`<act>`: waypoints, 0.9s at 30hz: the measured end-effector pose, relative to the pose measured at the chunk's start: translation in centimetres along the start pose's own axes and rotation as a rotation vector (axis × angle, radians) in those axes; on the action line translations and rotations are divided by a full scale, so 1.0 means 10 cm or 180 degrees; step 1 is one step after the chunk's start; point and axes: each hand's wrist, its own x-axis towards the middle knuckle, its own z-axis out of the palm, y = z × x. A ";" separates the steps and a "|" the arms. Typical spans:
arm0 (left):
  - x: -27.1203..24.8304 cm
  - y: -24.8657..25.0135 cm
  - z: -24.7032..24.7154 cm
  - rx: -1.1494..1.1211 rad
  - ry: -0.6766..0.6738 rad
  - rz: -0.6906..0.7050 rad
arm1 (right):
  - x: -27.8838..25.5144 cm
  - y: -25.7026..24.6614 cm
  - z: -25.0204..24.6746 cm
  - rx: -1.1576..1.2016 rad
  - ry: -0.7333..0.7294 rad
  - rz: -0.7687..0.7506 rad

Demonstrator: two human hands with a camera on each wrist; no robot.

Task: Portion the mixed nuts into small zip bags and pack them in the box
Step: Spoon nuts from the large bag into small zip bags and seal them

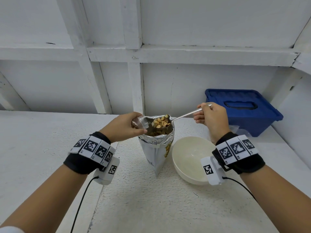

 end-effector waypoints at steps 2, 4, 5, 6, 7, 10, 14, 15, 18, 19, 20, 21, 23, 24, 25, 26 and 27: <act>0.01 0.02 -0.01 0.0127 -0.0054 0.0025 | 0.01 -0.06 -0.01 0.0016 0.0004 -0.0049; 0.02 0.06 -0.01 0.0142 -0.0081 0.0034 | 0.01 -0.12 0.00 0.0063 -0.0028 -0.0065; 0.03 0.07 -0.01 0.0122 -0.0088 0.0043 | 0.01 -0.14 0.01 0.0099 -0.0056 -0.0067; 0.03 0.09 0.00 0.0089 -0.0084 0.0063 | 0.01 -0.15 0.03 0.0126 -0.0089 -0.0073; 0.04 0.09 0.00 0.0045 -0.0072 0.0074 | 0.00 -0.17 0.05 0.0139 -0.0121 -0.0084; 0.05 0.10 0.03 -0.0098 -0.0018 0.0081 | -0.03 -0.18 0.12 0.0136 -0.0208 -0.0114; 0.05 0.10 0.06 -0.0308 -0.0009 0.0026 | -0.07 -0.21 0.22 0.0096 -0.0315 -0.0160; 0.05 0.09 0.07 -0.0375 0.0000 0.0013 | -0.08 -0.21 0.24 0.0050 -0.0319 -0.0202; 0.05 0.10 0.10 -0.0548 0.0094 0.0034 | -0.10 -0.25 0.31 -0.0119 -0.0329 -0.0400; 0.05 0.09 0.10 -0.0555 0.0144 0.0036 | -0.11 -0.27 0.33 -0.0157 -0.0349 -0.0492; 0.05 0.10 0.11 -0.0577 0.0198 0.0030 | -0.13 -0.29 0.35 -0.0195 -0.0374 -0.0603; 0.05 0.09 0.12 -0.0629 0.0253 0.0016 | -0.14 -0.32 0.36 -0.0232 -0.0403 -0.0726; 0.04 0.07 0.14 -0.0773 0.0381 -0.0003 | -0.17 -0.37 0.38 -0.0294 -0.0477 -0.0992; 0.04 0.07 0.14 -0.0848 0.0441 -0.0012 | -0.18 -0.40 0.38 -0.0322 -0.0509 -0.1135; 0.04 0.06 0.15 -0.0939 0.0494 -0.0021 | -0.20 -0.42 0.39 -0.0360 -0.0524 -0.1286; 0.03 0.05 0.15 -0.1039 0.0543 -0.0021 | -0.21 -0.44 0.39 -0.0412 -0.0516 -0.1451; 0.03 0.04 0.16 -0.1139 0.0592 -0.0022 | -0.21 -0.46 0.39 -0.0470 -0.0494 -0.1627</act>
